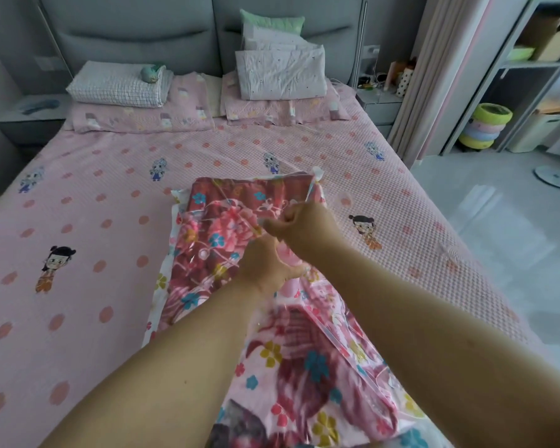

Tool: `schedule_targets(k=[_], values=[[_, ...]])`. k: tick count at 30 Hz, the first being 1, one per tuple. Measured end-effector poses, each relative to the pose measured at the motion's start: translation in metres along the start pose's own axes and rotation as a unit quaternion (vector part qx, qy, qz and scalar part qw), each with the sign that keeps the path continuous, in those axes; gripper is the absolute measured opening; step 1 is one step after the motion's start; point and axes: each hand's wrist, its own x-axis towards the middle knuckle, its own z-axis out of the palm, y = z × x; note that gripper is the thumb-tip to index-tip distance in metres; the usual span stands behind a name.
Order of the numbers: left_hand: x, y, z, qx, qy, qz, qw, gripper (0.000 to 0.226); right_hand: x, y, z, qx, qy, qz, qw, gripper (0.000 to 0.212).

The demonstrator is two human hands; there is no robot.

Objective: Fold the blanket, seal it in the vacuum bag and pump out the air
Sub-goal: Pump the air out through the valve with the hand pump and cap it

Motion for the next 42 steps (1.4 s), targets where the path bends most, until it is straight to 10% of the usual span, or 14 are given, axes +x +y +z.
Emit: schedule_targets(k=[7,12,18,23,28,33,39,42], values=[[0.002,0.002,-0.003,-0.053,-0.009,-0.015,0.998,0.042,0.022,-0.039,-0.039,0.116,0.146,-0.169,0.968,0.050],[-0.005,-0.001,0.001,-0.003,-0.006,-0.002,1.000,0.033,-0.003,0.005,0.006,-0.007,-0.009,0.018,1.000,0.046],[0.000,0.002,-0.005,-0.046,-0.003,-0.013,0.999,0.039,0.015,-0.043,-0.041,0.124,0.172,-0.181,0.960,0.051],[-0.007,-0.004,0.002,-0.015,-0.003,0.010,1.000,0.046,-0.006,0.001,0.003,0.002,0.008,0.006,1.000,0.049],[0.001,-0.001,-0.002,-0.036,0.005,-0.012,0.999,0.044,0.014,-0.044,-0.044,0.126,0.172,-0.184,0.960,0.045],[-0.005,-0.005,0.000,-0.015,-0.001,0.000,1.000,0.039,-0.007,-0.003,0.006,-0.008,0.001,0.013,1.000,0.048],[0.001,-0.001,-0.008,-0.037,-0.006,-0.015,0.999,0.042,0.017,-0.053,-0.040,0.125,0.163,-0.186,0.961,0.046],[0.000,-0.004,-0.005,-0.019,-0.002,-0.013,1.000,0.033,0.010,-0.018,-0.007,0.041,0.085,-0.075,0.993,0.047]])
